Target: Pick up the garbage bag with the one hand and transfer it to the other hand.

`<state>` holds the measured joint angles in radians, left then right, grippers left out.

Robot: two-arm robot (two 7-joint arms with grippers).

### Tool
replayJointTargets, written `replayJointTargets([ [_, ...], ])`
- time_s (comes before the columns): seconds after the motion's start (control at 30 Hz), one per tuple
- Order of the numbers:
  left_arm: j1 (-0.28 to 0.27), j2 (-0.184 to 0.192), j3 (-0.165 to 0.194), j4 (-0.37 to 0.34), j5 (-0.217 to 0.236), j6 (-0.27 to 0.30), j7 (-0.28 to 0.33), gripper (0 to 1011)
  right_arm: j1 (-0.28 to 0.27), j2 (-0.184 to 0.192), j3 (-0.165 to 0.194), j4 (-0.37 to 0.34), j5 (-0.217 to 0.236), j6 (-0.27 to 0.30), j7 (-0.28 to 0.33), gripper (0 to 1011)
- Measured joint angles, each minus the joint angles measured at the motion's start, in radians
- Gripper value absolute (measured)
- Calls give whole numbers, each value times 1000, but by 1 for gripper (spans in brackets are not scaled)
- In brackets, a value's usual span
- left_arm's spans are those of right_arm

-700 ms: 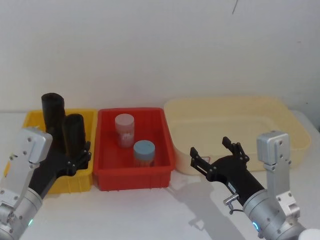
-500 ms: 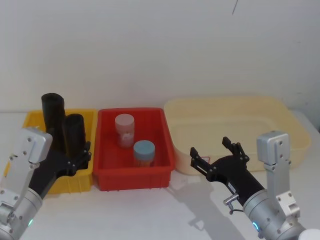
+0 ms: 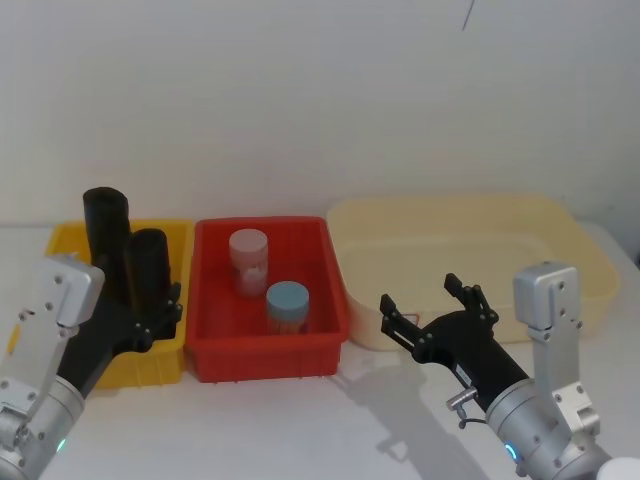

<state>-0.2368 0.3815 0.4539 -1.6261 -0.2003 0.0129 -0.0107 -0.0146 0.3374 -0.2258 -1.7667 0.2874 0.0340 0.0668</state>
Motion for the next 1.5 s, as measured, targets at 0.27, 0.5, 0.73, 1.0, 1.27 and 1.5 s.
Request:
replayJointTargets([
  [0.27,13,-14,-9,7,7,-27,21,1000,0,0,0,0,0,0,0,1000],
  [0.5,22,-32,-21,29,11,-59,39,1000,0,0,0,0,0,0,0,1001],
  [0.73,14,-52,-30,67,7,-86,40,1000,0,0,0,0,0,0,0,1001],
  [1.0,-21,-77,-32,130,-6,-110,12,1000,0,0,0,0,0,0,0,1001],
  [1.27,-67,-101,-32,198,-21,-128,-30,1000,0,0,0,0,0,0,0,1001],
  [1.5,-102,-120,-31,250,-33,-141,-65,1000,0,0,0,0,0,0,0,1001],
])
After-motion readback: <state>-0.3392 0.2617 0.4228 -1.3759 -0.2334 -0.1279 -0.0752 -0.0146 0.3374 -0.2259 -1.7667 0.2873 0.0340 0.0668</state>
